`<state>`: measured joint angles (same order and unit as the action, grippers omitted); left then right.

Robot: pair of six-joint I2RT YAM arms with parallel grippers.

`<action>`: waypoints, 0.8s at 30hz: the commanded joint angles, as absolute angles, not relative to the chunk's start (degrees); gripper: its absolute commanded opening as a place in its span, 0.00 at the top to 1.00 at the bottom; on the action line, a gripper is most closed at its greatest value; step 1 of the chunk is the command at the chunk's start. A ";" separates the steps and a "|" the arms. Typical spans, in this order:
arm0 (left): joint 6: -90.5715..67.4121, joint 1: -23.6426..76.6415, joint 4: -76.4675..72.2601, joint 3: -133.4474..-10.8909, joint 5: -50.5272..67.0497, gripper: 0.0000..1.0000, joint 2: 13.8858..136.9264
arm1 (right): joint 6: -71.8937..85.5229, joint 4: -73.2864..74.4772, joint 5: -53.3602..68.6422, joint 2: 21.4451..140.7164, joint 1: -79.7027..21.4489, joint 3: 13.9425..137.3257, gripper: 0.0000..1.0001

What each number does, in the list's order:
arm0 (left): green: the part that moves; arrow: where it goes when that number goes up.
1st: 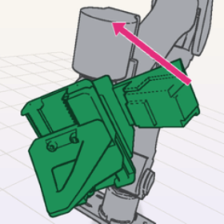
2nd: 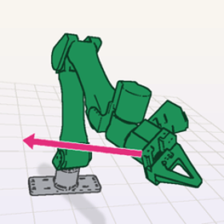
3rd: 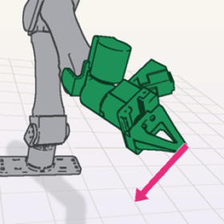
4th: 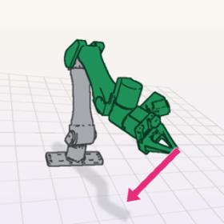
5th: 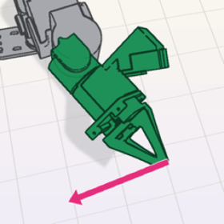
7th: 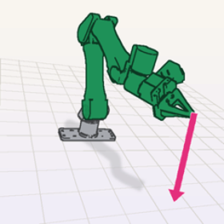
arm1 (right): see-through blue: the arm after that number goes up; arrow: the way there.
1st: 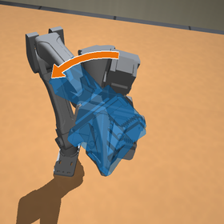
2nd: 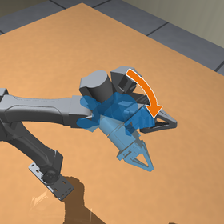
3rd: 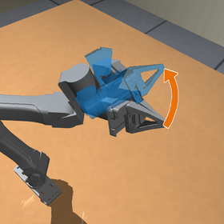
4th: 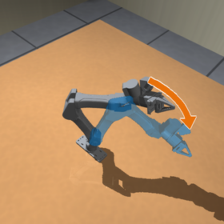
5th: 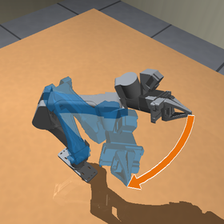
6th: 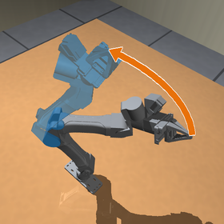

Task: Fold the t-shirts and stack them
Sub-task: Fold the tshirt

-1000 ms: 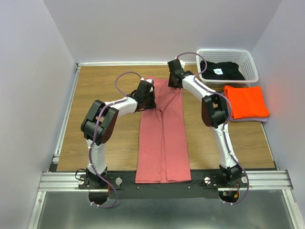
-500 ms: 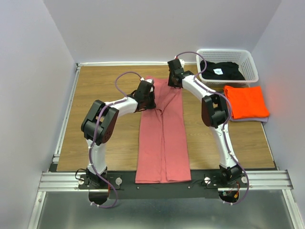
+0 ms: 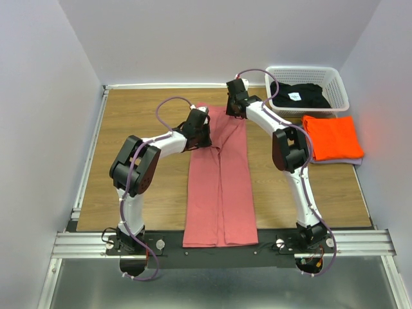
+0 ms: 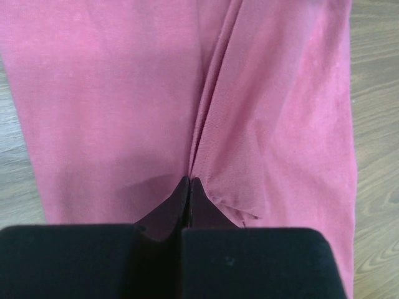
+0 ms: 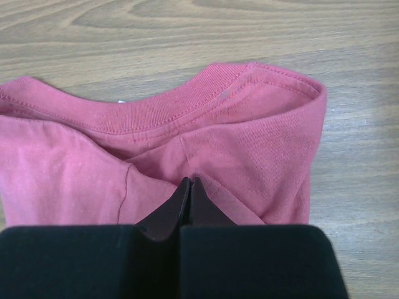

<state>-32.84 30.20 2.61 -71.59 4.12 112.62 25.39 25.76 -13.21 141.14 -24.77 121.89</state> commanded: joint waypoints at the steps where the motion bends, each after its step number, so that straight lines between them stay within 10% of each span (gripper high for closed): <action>1: -32.70 30.50 4.66 -72.77 0.53 1.00 110.92 | 23.91 23.29 -13.18 141.41 -24.43 123.31 0.97; 15: -30.06 30.50 8.43 -75.67 -6.15 0.66 112.15 | 21.88 23.29 -11.52 137.73 -24.52 118.66 0.77; 24: -28.21 30.59 12.39 -78.93 -11.60 0.65 106.35 | 24.61 22.77 -5.82 127.89 -23.30 108.83 0.68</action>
